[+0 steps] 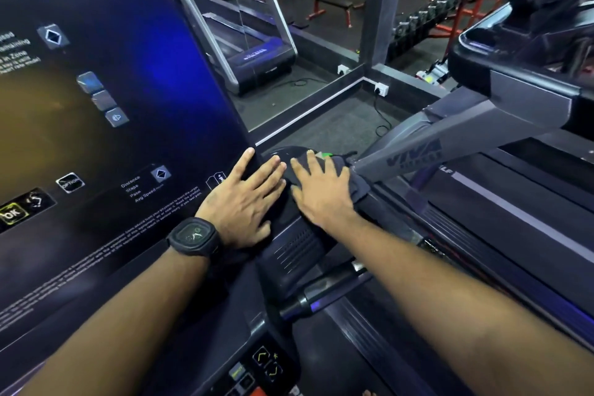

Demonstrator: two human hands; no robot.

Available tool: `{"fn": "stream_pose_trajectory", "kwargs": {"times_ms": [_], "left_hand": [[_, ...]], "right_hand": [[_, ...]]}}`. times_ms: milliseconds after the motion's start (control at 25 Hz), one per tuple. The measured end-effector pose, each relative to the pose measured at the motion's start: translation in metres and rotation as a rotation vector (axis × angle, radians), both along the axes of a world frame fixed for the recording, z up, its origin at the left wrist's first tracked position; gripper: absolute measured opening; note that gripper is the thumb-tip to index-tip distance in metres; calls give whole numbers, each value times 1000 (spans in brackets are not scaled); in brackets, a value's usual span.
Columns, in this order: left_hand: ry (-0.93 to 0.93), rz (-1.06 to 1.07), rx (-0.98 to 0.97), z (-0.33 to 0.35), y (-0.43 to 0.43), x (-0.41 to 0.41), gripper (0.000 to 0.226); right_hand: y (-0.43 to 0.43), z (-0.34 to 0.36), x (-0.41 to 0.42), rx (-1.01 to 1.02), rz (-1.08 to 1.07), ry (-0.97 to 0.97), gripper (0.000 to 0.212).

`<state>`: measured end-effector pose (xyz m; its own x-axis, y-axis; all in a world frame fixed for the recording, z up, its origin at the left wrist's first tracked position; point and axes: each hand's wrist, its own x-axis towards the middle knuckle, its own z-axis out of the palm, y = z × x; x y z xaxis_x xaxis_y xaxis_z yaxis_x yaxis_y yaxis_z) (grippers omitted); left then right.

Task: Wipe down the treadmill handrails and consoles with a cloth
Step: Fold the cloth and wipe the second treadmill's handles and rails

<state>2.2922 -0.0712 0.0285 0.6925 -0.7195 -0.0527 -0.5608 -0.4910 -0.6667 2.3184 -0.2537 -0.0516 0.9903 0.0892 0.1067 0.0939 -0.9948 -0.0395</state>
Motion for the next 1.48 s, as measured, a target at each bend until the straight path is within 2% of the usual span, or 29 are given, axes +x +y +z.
{"fn": "stream_pose_trajectory", "kwargs": {"times_ms": [40, 160, 200, 280, 360, 400, 480, 520, 600, 680, 720, 800, 840, 880, 960, 1000, 1040, 1120, 1160, 1200, 1240, 1320, 1360, 1440, 1480], "left_hand": [[5, 3, -3, -1, -1, 0, 83], [21, 0, -16, -3, -2, -1, 83], [23, 4, -17, -3, -3, -2, 83], [25, 13, -11, -3, -3, -1, 83], [24, 21, -10, -3, -4, 0, 83], [29, 27, -7, -2, -5, 0, 83], [33, 40, -7, -3, -4, -1, 84], [34, 45, -8, -3, -4, -2, 84], [35, 53, -6, -2, -5, -1, 84], [34, 59, -5, 0, -6, -1, 84], [38, 59, -5, 0, -6, -1, 84], [52, 65, 0, 0, -7, -3, 84], [60, 70, 4, 0, -7, -3, 84], [64, 72, 3, 1, -8, -3, 84], [69, 74, -4, 2, -8, -2, 85], [73, 77, -6, 3, -8, -2, 85], [74, 75, -4, 3, -8, -2, 85], [70, 73, 2, 2, -8, -4, 84], [67, 73, 1, 2, -8, -4, 84], [68, 72, -1, 3, -8, -4, 85], [69, 70, -1, 4, -7, -4, 85], [73, 62, -6, 5, -8, -2, 84], [78, 59, -5, 5, -8, -3, 84], [76, 67, 5, 5, -8, -6, 84], [67, 71, 11, 5, -7, -6, 84]], "right_hand": [[-12, 3, 13, 24, 25, 6, 60], [-19, 15, 32, 133, -266, 66, 54], [-9, 11, 28, 93, -266, 36, 52], [7, 0, 16, -11, -22, -30, 53], [-6, 3, 30, 3, 166, -24, 56], [-16, 8, 46, 52, 106, 14, 56], [-20, 15, 59, 153, -149, 75, 55], [-13, 11, 57, 119, -197, 63, 56], [3, 1, 43, 11, 20, -27, 58], [-8, 4, 48, 36, 272, -31, 56], [-18, 9, 63, 80, 226, 25, 55], [-23, 17, 72, 211, -94, 134, 54], [-17, 13, 66, 181, -205, 130, 54], [-5, 7, 54, 99, -196, 62, 55], [6, 0, 37, 35, 81, -67, 55], [-1, 2, 47, 55, 219, -57, 54], [-12, 8, 66, 82, 214, 17, 53], [-22, 21, 83, 223, -112, 157, 53], [-19, 15, 79, 197, -230, 153, 54], [-9, 9, 66, 112, -221, 90, 56], [1, 2, 50, 49, -109, 3, 58], [-6, 1, 39, 61, 119, -30, 59], [-19, 5, 53, 99, 83, 26, 59], [-30, 19, 58, 242, -245, 159, 58], [-27, 13, 52, 205, -338, 141, 58]]}}
